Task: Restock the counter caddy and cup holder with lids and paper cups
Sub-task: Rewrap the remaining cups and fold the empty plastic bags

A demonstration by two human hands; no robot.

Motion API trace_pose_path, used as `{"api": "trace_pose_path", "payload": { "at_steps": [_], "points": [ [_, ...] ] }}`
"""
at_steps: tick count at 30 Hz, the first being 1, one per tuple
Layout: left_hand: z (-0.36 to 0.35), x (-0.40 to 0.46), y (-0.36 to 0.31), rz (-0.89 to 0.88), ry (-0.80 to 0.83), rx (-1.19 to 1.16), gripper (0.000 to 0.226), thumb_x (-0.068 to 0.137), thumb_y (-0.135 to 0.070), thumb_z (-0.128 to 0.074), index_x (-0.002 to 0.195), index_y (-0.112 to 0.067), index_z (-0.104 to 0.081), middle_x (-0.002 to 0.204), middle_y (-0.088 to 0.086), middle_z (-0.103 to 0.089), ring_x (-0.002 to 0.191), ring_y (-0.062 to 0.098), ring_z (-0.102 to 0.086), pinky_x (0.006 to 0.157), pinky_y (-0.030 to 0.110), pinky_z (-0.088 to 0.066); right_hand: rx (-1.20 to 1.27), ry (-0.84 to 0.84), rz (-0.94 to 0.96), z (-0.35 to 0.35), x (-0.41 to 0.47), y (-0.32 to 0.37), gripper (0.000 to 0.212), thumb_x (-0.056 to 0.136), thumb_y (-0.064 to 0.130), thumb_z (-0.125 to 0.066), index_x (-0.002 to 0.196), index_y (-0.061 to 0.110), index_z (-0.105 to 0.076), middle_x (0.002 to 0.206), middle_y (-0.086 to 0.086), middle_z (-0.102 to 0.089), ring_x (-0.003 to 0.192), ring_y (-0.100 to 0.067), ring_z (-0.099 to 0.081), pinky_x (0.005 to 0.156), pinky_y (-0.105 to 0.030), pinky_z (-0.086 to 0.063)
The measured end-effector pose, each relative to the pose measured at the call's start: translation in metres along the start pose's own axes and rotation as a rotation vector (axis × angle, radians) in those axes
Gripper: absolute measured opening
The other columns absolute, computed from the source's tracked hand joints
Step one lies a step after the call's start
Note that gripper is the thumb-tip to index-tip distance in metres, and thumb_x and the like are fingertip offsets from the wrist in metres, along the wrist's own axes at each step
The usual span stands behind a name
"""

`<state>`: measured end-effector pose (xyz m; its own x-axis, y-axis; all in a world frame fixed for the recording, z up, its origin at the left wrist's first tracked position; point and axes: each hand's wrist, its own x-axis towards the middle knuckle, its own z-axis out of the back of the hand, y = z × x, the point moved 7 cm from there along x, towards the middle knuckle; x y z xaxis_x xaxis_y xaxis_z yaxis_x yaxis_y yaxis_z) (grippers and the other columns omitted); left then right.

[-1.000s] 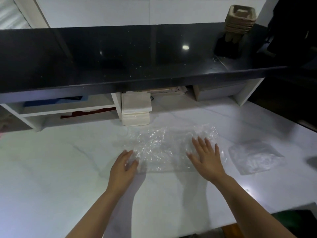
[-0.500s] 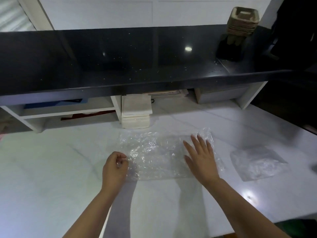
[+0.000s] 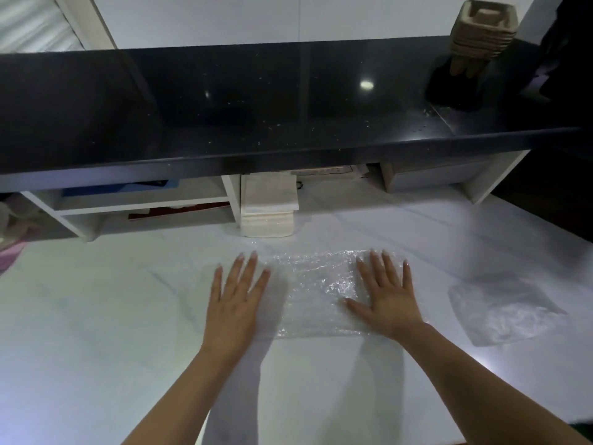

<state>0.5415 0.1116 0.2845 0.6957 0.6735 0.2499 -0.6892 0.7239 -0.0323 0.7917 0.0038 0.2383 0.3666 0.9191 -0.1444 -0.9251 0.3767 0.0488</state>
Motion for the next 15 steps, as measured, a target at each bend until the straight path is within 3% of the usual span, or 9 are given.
{"api": "trace_pose_path", "payload": {
  "at_steps": [2,4,6,9,11,15],
  "points": [
    [-0.006,0.01,-0.016,-0.075,0.102,-0.011,0.064,0.08,-0.007,-0.031,0.143,-0.013,-0.044,0.153,0.014,-0.036,0.144,0.03,-0.025,0.115,0.053,-0.016,0.017,-0.037,0.067,0.003,0.001,0.021,0.092,0.083,0.082,-0.005,0.153,0.024,-0.024,0.16,-0.008,-0.017,0.149,-0.029,-0.009,0.115,-0.054,0.0],
    [-0.026,0.01,-0.013,-0.03,0.225,-0.008,0.057,0.092,-0.03,-0.032,0.146,-0.015,-0.038,0.153,0.011,-0.036,0.144,0.026,-0.024,0.115,0.053,-0.014,0.013,-0.036,0.138,0.002,0.004,0.042,0.088,0.086,0.079,-0.012,0.151,0.022,-0.03,0.158,-0.01,-0.023,0.147,-0.028,-0.011,0.112,-0.055,-0.006],
    [-0.041,0.004,0.001,0.092,0.34,-0.023,0.065,0.097,-0.055,-0.02,0.152,-0.021,-0.025,0.158,0.01,-0.026,0.147,0.024,-0.017,0.116,0.054,-0.003,0.031,-0.005,0.176,-0.001,0.005,0.057,0.088,0.085,0.081,-0.013,0.152,0.025,-0.025,0.16,-0.009,-0.016,0.147,-0.026,-0.003,0.112,-0.056,-0.003],
    [-0.055,-0.007,0.023,0.225,0.387,-0.058,0.079,0.086,-0.077,-0.011,0.151,-0.038,0.01,0.158,-0.003,0.018,0.146,0.014,0.017,0.114,0.049,0.021,0.056,0.039,0.172,-0.01,0.005,0.061,0.093,0.075,0.086,-0.008,0.153,0.036,0.001,0.159,0.0,0.018,0.146,-0.022,0.024,0.114,-0.053,0.014],
    [-0.054,-0.007,0.028,0.243,0.386,-0.086,0.084,0.082,-0.082,-0.01,0.15,-0.04,0.015,0.157,-0.007,0.025,0.144,0.011,0.025,0.113,0.049,0.023,0.052,0.082,0.151,-0.013,0.005,0.058,0.095,0.071,0.087,-0.006,0.151,0.039,0.013,0.155,0.005,0.03,0.142,-0.02,0.032,0.114,-0.052,0.019],
    [-0.053,-0.009,0.032,0.24,0.4,-0.096,0.088,0.078,-0.085,-0.007,0.15,-0.039,0.014,0.157,-0.009,0.026,0.143,0.008,0.027,0.113,0.05,0.022,0.046,0.071,0.157,-0.014,0.007,0.055,0.096,0.071,0.087,-0.001,0.151,0.037,0.012,0.156,0.008,0.028,0.143,-0.016,0.03,0.115,-0.049,0.019]
  ]
}}
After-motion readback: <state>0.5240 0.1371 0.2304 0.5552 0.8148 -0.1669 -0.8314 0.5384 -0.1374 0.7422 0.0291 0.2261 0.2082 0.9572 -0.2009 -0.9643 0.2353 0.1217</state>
